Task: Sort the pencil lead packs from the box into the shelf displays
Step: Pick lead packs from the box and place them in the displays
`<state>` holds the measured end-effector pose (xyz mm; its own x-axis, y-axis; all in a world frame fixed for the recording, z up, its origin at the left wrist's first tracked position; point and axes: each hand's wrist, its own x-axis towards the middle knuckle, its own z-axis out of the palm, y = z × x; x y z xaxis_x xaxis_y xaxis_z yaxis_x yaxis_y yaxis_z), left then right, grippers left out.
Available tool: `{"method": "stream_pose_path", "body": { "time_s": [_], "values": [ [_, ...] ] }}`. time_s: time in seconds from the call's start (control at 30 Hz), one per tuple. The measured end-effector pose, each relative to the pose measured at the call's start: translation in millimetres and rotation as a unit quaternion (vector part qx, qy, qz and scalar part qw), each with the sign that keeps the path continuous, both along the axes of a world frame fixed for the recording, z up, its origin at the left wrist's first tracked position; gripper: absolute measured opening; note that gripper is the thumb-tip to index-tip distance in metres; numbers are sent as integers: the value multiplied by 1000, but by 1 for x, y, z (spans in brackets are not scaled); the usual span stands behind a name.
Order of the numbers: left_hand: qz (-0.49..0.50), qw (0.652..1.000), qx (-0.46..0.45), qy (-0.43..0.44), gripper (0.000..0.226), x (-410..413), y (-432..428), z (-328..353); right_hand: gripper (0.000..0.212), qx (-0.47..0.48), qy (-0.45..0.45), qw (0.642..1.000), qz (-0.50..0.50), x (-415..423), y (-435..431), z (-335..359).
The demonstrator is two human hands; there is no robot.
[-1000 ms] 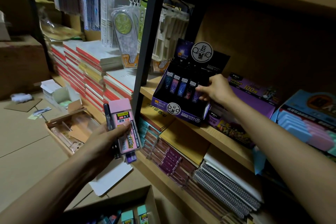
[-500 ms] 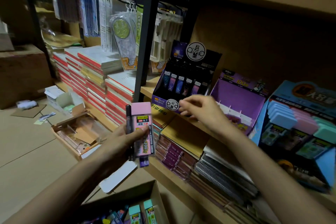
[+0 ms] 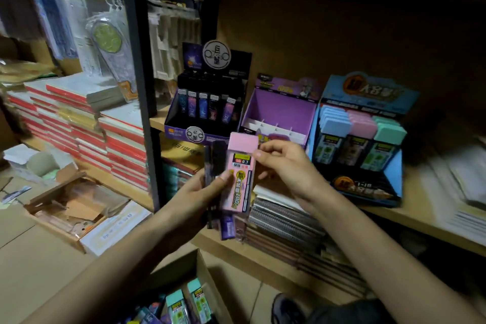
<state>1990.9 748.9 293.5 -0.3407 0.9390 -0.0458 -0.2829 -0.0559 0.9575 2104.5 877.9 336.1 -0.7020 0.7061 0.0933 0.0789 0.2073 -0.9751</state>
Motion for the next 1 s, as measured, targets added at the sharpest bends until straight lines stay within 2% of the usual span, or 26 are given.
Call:
{"method": "stream_pose_path", "body": {
  "time_s": [0.07, 0.13, 0.27, 0.43, 0.63, 0.73, 0.87, 1.0],
  "values": [
    [14, 1000, 2, -1, 18, 4, 9, 0, 3, 2, 30, 999, -24, 20, 16, 11],
    [23, 1000, 5, -2, 20, 5, 15, -2, 10, 29, 64, 996, -56, 42, 33, 23],
    [11, 1000, 3, -11, 22, 8, 25, -9, 13, 135, 121, 972, -149, 86, 64, 42],
    [24, 1000, -1, 0, 30, 14, 31, -23, 7, 284, 38, 925, -248, 126, 98, 42],
    [19, 999, 17, -40, 21, 18, 33, -32, 9, 367, -52, 892, -260, 137, 115, 19],
    [21, 998, 21, -56, 19, 19, 32, -34, 15, 375, -54, 890, -252, 137, 118, 13],
    [24, 998, 21, -56, 22, 18, 31, -34, 14, 322, -42, 916, -237, 135, 117, 13],
    [31, 998, 25, -48, 22, 16, 29, -34, 16, 312, -47, 918, -241, 138, 120, 13]
  ]
}}
